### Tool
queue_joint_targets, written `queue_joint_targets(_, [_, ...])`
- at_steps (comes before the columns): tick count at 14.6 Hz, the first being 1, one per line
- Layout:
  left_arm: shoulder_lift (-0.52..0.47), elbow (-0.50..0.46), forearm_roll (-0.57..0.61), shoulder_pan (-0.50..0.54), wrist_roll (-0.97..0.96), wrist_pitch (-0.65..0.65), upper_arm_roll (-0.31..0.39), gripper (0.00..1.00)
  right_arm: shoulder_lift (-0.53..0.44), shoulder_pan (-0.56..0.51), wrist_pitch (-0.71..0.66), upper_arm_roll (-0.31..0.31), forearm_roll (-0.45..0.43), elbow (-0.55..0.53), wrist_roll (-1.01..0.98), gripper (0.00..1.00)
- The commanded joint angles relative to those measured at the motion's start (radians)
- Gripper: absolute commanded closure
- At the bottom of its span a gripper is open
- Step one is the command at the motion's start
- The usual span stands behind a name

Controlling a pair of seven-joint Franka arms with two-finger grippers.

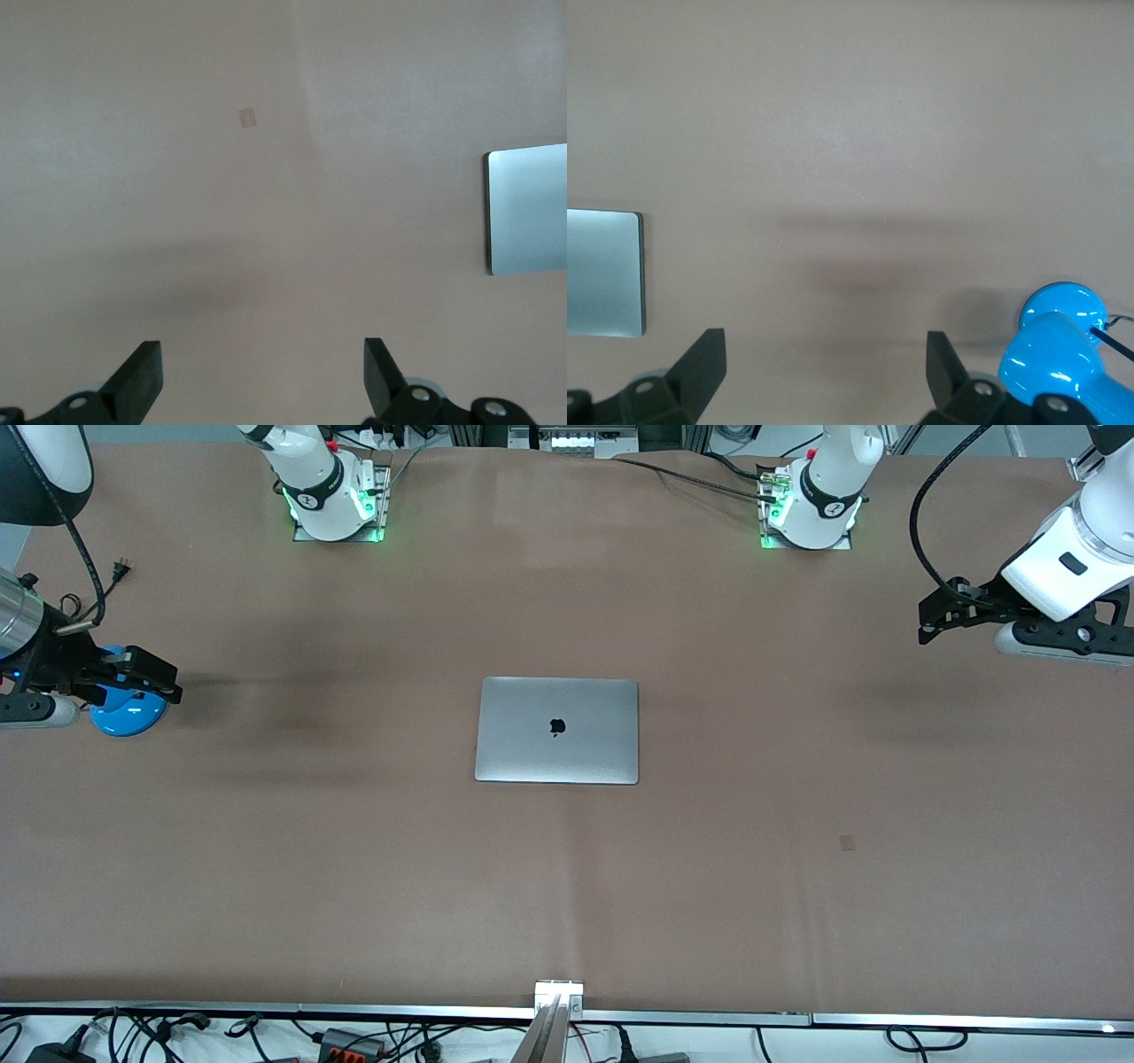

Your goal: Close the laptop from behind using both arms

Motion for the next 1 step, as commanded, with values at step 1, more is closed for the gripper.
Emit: queue_joint_targets(1, [0.011, 0.03, 0.015, -0.006, 0.017, -0.032, 0.006, 0.0, -0.007, -0.007, -0.018, 0.01, 0.007, 0.006, 0.001, 0.0])
